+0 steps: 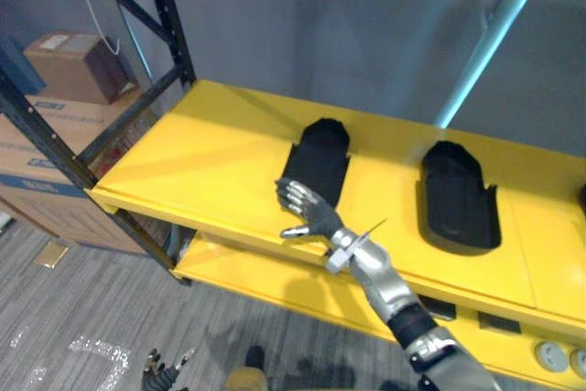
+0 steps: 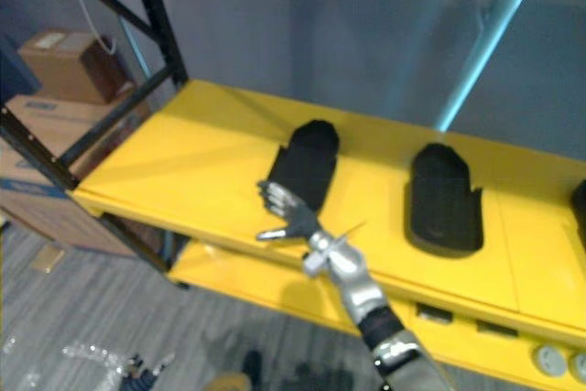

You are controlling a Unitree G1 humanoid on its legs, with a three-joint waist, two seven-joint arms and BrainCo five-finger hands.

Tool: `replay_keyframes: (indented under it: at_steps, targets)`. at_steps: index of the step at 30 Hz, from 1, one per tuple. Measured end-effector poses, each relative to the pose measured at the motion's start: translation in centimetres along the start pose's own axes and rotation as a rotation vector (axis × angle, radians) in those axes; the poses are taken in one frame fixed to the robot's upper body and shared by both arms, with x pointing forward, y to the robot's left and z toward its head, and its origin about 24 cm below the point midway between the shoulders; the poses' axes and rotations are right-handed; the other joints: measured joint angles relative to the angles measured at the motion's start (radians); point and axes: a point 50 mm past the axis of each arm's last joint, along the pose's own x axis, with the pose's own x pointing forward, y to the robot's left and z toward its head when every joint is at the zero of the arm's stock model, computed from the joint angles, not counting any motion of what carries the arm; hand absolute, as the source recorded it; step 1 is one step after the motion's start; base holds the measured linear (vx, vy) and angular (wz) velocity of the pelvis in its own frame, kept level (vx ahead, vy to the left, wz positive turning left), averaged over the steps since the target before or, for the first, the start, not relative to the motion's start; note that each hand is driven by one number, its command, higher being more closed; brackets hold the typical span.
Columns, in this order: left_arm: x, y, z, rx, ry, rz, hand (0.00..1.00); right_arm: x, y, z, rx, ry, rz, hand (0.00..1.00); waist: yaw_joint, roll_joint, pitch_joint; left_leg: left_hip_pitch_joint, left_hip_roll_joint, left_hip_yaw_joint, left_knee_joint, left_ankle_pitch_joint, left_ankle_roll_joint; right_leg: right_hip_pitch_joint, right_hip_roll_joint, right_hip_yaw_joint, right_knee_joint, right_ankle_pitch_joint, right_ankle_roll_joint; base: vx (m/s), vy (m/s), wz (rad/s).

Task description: Walk over and take plastic housings, then place them on the shelf

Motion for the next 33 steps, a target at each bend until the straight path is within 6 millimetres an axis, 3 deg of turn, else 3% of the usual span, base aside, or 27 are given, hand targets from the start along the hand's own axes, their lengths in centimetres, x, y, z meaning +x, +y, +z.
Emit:
replay_keyframes:
  at_steps: [5,14,16,19,21,23,24,28,33]
  targets:
    - [0.0,0.1,-0.3,0.003,0.013,0.002,0.0,0.0,-0.2,-0.6,0.009,0.026,-0.02,0.0,0.0,0.0,0.0,-0.002,-0.003,-0.003,0.0,-0.002,0.001,0.001,-0.002,-0.007,0.0,-0.003,0.004,0.01,-0.002,0.02]
    - [0.3,-0.4,0.2,-0.003,-0.001,-0.013,0.0,0.7,0.1,0.4,-0.004,-0.011,0.047,0.0,-0.001,-0.005,0.014,0.0,-0.006,0.005,0.0,-0.006,0.002,0.008,-0.006,-0.012,-0.002,0.002,0.012,0.04,-0.008,0.0]
    - [0.3,-0.5,0.2,-0.005,-0.001,-0.018,0.0,1.0,0.5,1.6,-0.021,-0.061,0.086,0.0,0.0,-0.008,0.016,-0.002,0.002,0.025,0.0,-0.008,0.001,-0.008,-0.003,0.011,0.0,0.006,0.011,0.01,-0.009,-0.27]
    - [0.3,-0.6,0.3,-0.009,-0.008,-0.027,0.0,1.2,1.2,6.9,-0.035,-0.298,0.13,0.0,-0.009,-0.008,0.016,-0.002,0.015,0.05,0.0,-0.009,-0.001,-0.029,0.004,0.044,0.0,0.012,0.002,0.0,-0.019,-0.3]
    - [0.3,-0.4,0.4,-0.026,-0.017,-0.011,0.0,0.0,1.1,11.4,-0.07,-0.498,0.098,0.0,-0.03,-0.014,0.01,0.001,0.024,0.078,0.001,-0.01,-0.003,-0.044,0.009,0.066,0.007,0.016,-0.004,-0.03,-0.016,-0.29]
    - [0.3,0.0,0.3,-0.063,-0.016,0.02,0.0,-1.6,0.2,13.3,-0.072,-0.6,0.045,0.0,-0.048,-0.019,0.004,0.001,0.028,0.091,0.001,-0.01,-0.003,-0.055,0.01,0.078,0.012,0.02,-0.01,-0.04,-0.005,-0.29]
    - [0.3,0.3,0.3,-0.083,-0.014,0.042,0.0,-3.6,-1.0,14.6,-0.082,-0.676,-0.043,0.0,-0.062,-0.025,-0.003,0.002,0.03,0.104,0.001,-0.01,-0.003,-0.066,0.011,0.095,0.013,0.024,-0.011,-0.06,-0.001,-0.31]
    - [0.3,0.6,0.1,-0.118,-0.007,0.071,0.0,-9.0,-3.8,16.2,-0.128,-0.766,-0.239,0.0,-0.109,-0.02,-0.014,0.014,0.03,0.141,0.0,-0.015,0.002,-0.077,0.01,0.128,0.015,0.033,-0.01,-0.06,0.007,-0.28]
    - [0.1,0.1,-0.1,-0.147,-0.015,0.074,0.0,-14.3,-6.6,14.8,-0.149,-0.711,-0.596,0.0,-0.148,0.013,-0.066,0.016,0.033,0.18,0.0,-0.017,-0.002,-0.108,0.012,0.17,0.01,0.03,-0.014,-0.05,0.014,-0.23]
